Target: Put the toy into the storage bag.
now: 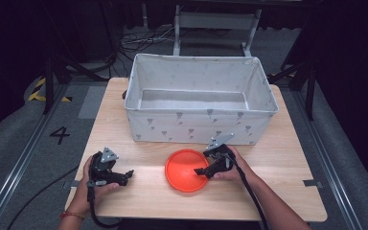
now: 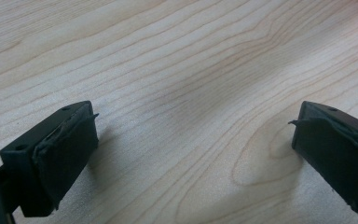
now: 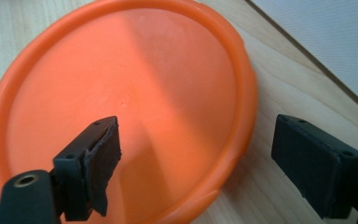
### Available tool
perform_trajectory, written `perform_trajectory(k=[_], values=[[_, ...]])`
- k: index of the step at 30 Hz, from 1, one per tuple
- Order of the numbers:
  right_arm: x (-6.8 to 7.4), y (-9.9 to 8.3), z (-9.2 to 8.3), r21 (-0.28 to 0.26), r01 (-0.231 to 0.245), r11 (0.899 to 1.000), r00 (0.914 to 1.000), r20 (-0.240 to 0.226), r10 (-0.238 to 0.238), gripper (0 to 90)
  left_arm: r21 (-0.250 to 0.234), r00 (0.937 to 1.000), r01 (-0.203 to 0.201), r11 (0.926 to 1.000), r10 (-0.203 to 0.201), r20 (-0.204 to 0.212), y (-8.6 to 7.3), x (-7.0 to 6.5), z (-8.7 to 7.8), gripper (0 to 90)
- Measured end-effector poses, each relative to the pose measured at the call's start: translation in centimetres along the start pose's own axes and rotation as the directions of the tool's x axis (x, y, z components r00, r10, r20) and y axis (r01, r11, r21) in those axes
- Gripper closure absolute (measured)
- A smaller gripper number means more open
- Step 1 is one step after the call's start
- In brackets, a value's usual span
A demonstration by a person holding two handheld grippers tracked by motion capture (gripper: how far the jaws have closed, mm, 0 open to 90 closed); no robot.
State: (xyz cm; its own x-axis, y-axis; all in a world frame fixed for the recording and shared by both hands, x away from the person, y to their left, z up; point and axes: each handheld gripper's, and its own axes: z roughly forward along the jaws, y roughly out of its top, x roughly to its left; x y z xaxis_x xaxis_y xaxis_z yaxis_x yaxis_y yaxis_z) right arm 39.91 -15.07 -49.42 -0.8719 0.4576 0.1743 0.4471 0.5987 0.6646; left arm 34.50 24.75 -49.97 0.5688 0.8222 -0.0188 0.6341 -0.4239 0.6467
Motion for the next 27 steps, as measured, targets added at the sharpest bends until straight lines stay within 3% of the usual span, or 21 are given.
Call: perform_trajectory(k=[3, 5, 12, 16, 19, 23, 27], values=[[0.9, 0.0, 0.3, 0.015, 0.07, 0.997, 0.9975, -0.007, -0.07, 15.0, 0.002, 1.0, 0.001, 1.0, -0.001, 0.001, 0.0, 0.0, 0.0, 0.5], [1.6, 0.2, 0.5, 0.044, 0.107, 0.993, 0.9937, 0.027, -0.109, 15.1, 0.001, 1.0, 0.002, 1.0, -0.002, 0.002, 0.0, 0.0, 0.0, 0.5], [2.1, 0.4, 0.6, 0.053, 0.106, 0.993, 0.9934, 0.04, -0.108, 18.4, 0.003, 1.0, 0.0, 1.0, 0.0, 0.001, 0.0, 0.0, 0.0, 0.5], [1.8, 0.5, 0.3, 0.046, 0.076, 0.996, 0.9962, 0.039, -0.078, 32.4, 0.003, 1.0, 0.0, 1.0, 0.0, 0.001, 0.0, 0.0, 0.0, 0.5], [0.5, 0.1, -0.3, 0.006, -0.011, 1.0, 0.9999, -0.011, 0.011, 53.9, 0.001, 1.0, 0.001, 1.0, -0.001, 0.002, 0.0, 0.0, 0.0, 0.5], [-1.1, -0.5, -0.8, -0.028, -0.095, 0.995, 0.9894, -0.113, 0.092, 64.2, 0.001, 1.0, 0.001, 1.0, -0.001, 0.002, 0.0, 0.0, 0.0, 0.5], [-1.3, -0.5, -1.5, -0.067, -0.099, 0.993, 0.9832, -0.16, 0.087, 72.4, -0.001, 1.0, 0.0, 1.0, 0.0, 0.001, 0.0, 0.0, 0.0, 0.5]])
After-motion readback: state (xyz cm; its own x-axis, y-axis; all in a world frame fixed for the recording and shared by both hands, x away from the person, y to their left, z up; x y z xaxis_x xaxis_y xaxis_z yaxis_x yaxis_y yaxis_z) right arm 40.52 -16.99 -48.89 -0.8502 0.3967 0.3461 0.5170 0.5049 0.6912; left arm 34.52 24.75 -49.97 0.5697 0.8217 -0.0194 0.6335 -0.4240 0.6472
